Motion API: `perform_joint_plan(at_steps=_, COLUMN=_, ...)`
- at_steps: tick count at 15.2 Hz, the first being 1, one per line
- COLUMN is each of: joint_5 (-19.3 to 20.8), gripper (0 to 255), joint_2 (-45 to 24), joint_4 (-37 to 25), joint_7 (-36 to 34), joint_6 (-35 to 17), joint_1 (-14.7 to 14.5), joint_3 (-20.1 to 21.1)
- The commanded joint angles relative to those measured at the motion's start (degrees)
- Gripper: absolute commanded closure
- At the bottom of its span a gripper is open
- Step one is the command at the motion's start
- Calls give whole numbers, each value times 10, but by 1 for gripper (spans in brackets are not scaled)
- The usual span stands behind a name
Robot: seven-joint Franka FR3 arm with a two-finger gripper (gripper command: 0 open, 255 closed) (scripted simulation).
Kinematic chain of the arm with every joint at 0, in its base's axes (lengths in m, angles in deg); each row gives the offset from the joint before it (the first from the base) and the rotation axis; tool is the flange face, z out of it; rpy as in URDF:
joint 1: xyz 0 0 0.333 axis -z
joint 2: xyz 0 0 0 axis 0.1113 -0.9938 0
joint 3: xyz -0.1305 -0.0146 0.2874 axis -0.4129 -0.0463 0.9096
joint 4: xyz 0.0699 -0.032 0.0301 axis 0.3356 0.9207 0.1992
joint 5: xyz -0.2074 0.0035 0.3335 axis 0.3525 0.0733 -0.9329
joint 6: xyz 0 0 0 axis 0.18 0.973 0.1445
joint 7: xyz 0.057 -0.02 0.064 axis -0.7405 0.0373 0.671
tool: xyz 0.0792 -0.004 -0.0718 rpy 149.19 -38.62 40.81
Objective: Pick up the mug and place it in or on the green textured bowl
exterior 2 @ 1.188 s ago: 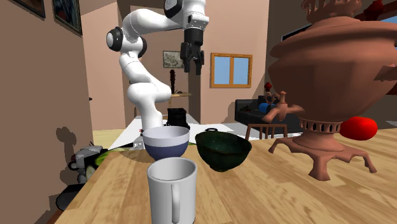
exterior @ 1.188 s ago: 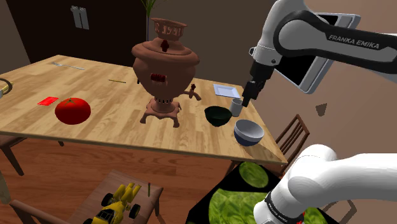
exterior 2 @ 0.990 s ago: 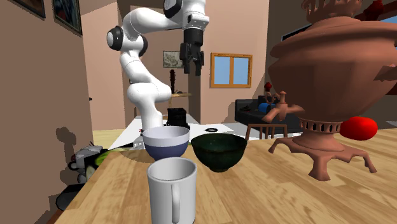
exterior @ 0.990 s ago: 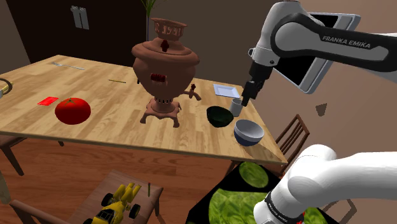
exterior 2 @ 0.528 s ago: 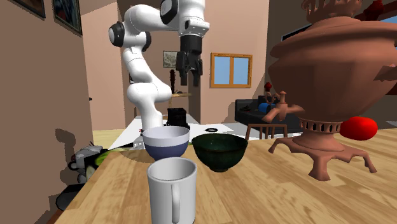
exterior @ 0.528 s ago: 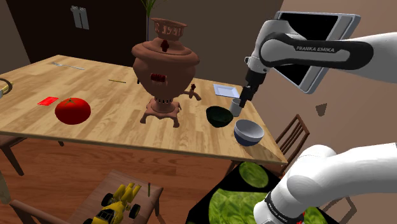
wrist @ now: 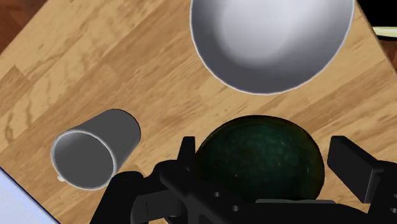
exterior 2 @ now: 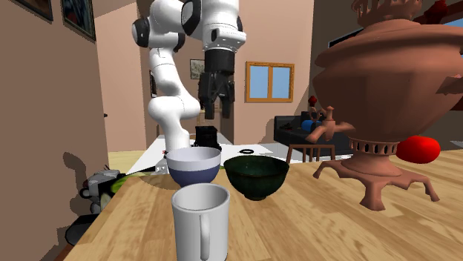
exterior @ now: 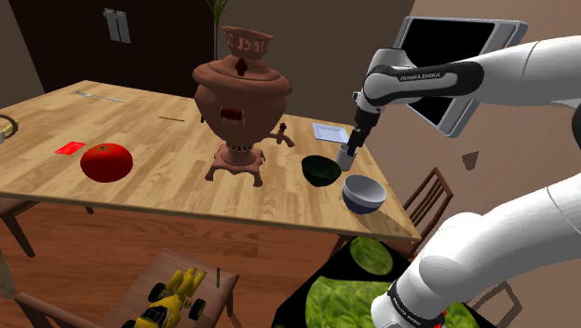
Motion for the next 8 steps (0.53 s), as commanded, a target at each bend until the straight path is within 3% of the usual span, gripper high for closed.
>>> perform_joint_plan(at_steps=1, joint_5=-3, gripper=0, joint_2=-40, joint_4=-16, joint_7=25, joint_6=-26, joint_1=0, joint_3=-19)
perform_joint_plan(at_steps=8, joint_5=-55, gripper=0, joint_2=-193, joint_4=-101, joint_7=130, joint_6=-97, joint_1=2, joint_3=-75)
